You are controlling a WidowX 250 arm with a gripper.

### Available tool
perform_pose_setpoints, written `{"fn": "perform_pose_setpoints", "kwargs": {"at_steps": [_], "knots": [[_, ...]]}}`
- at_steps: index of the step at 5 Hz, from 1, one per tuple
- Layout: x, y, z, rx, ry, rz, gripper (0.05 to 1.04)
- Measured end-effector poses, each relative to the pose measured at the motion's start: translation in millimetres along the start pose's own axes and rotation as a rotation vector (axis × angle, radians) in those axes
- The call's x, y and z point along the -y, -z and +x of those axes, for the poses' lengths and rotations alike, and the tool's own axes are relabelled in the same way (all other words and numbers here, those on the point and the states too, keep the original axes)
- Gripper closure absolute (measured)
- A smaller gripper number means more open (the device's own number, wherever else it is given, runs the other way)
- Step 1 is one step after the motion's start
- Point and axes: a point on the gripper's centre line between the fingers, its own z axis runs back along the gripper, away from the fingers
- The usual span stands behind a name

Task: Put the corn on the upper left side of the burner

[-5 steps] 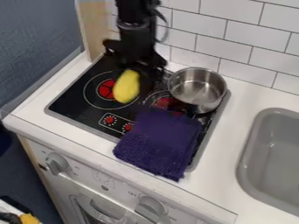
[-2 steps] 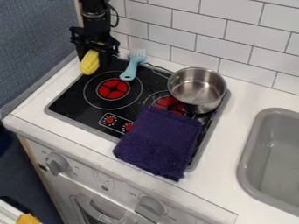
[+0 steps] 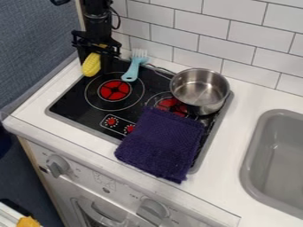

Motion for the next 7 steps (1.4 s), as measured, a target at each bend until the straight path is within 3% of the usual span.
{"fn": "perform_pose_setpoints", "kwargs": {"at_steps": [1, 2, 3, 4, 6, 7], "knots": [[5.3, -0.3, 1.7, 0.003, 0.005, -0.005, 0.414], [7.8, -0.9, 1.7, 0.022, 0.022, 0.006, 0.35], [7.0, -2.1, 2.6, 0.082, 0.028, 0.024, 0.162], [12.9, -7.6, 1.1, 0.112, 0.048, 0.033, 0.081], [13.6, -65.9, -0.6, 0.221, 0.048, 0.032, 0.083], [18.3, -87.0, -9.1, 0.217, 0.049, -0.011, 0.083]]}}
